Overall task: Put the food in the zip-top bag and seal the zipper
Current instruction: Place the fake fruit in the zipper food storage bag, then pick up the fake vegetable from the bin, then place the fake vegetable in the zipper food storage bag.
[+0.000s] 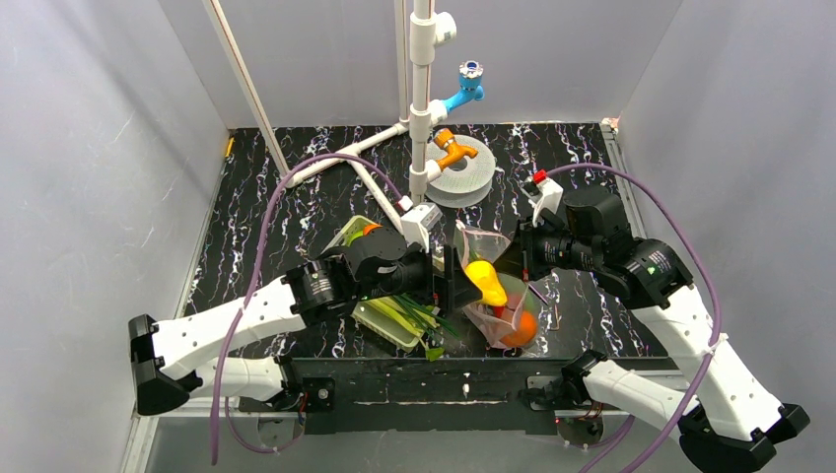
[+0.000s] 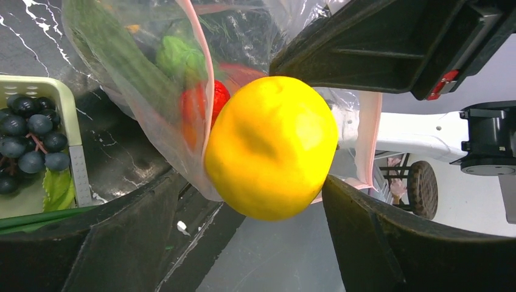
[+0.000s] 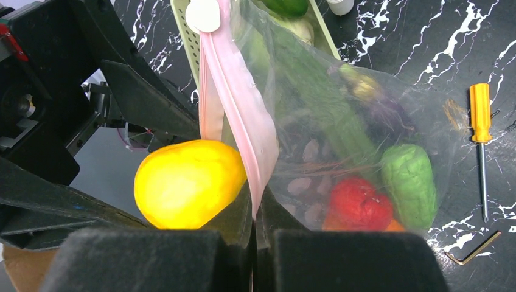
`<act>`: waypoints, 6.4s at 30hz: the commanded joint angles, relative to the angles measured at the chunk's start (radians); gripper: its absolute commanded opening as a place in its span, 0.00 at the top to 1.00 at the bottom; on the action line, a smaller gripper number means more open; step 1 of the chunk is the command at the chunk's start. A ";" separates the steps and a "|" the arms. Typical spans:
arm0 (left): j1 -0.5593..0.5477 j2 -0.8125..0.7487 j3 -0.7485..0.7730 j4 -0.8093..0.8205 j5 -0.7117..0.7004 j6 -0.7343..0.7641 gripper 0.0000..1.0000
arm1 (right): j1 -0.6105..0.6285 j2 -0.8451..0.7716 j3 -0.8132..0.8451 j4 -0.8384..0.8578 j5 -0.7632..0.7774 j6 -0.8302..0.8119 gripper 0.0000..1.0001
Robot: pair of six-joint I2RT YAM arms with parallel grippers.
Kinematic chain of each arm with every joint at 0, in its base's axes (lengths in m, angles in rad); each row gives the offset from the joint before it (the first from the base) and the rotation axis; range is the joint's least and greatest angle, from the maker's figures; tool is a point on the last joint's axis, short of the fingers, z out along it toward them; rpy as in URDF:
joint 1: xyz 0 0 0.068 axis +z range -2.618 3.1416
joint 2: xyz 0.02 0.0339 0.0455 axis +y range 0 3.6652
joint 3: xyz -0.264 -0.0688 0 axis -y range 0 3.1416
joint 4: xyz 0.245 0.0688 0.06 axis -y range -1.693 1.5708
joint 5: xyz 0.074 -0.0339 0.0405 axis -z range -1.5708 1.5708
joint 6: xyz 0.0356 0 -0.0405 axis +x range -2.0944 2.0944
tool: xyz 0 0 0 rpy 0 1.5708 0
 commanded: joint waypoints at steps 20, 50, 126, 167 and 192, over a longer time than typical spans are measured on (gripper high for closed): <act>0.000 -0.040 -0.065 0.107 0.039 -0.103 0.28 | 0.003 0.000 0.031 0.042 -0.044 0.003 0.99; 0.000 -0.303 -0.066 -0.366 -0.410 -0.060 0.20 | 0.003 -0.034 0.018 0.018 0.120 -0.051 0.99; 0.566 -0.384 -0.582 0.420 0.204 -0.438 0.67 | 0.003 -0.087 -0.059 0.035 0.100 -0.060 0.99; -0.035 0.172 0.157 0.022 -0.099 -0.003 0.21 | 0.003 -0.073 0.000 0.064 -0.025 0.014 0.99; -0.036 0.004 0.117 -0.108 -0.255 0.017 0.52 | 0.003 -0.042 0.005 0.044 -0.038 -0.010 0.99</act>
